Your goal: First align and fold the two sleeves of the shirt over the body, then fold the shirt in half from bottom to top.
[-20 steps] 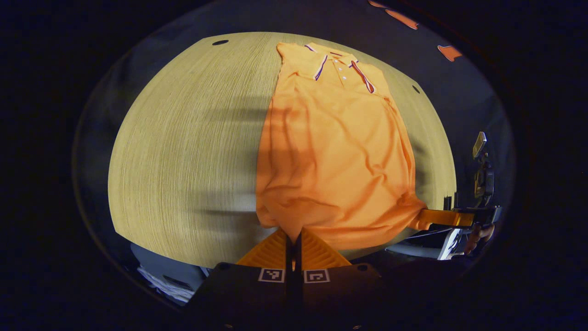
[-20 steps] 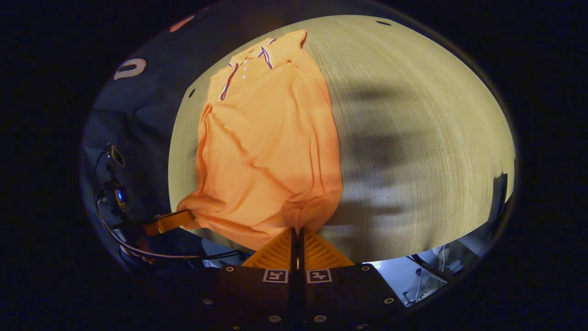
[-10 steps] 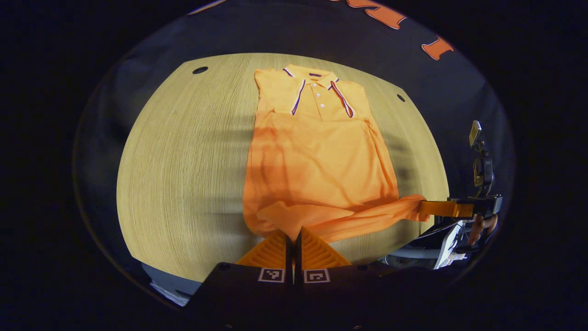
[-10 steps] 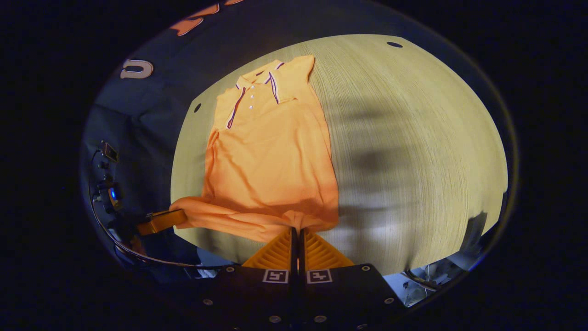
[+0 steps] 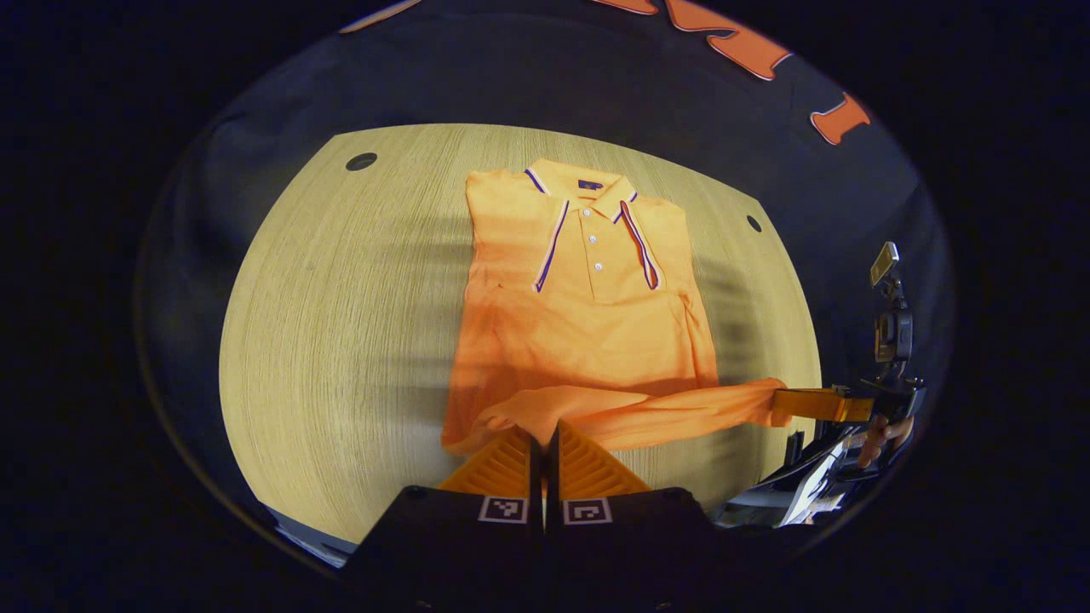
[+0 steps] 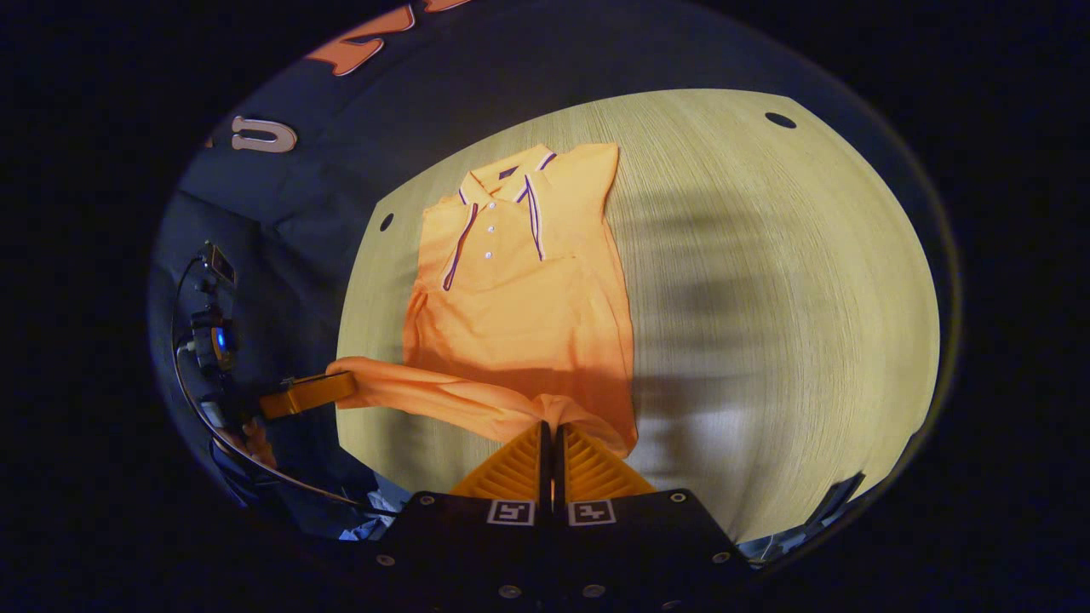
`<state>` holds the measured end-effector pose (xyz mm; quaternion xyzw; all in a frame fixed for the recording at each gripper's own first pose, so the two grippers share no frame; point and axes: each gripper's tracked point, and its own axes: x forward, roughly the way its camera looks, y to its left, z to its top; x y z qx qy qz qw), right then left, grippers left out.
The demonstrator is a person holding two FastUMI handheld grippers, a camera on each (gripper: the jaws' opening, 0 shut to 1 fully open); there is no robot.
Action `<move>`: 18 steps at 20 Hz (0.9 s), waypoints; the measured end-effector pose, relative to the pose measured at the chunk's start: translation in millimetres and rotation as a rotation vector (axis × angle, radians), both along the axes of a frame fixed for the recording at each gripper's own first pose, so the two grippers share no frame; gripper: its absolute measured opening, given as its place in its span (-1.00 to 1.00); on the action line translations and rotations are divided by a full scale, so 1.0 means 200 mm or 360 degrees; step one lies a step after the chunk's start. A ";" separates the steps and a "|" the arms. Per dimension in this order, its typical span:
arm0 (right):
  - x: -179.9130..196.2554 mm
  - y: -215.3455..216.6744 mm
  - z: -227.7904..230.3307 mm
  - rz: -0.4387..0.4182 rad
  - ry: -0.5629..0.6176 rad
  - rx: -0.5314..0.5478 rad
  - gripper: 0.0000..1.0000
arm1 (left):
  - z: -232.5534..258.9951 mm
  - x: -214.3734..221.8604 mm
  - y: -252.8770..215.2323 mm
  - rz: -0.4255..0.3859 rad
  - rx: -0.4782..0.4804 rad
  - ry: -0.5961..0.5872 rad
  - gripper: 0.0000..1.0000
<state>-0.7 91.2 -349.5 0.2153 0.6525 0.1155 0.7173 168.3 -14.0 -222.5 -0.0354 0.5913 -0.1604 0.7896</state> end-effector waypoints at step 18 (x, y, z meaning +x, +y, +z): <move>0.80 0.01 -0.15 -0.0242 0.0013 -0.0019 -1.00 | -0.14 0.86 -0.11 -0.0119 -0.0038 0.0020 -0.99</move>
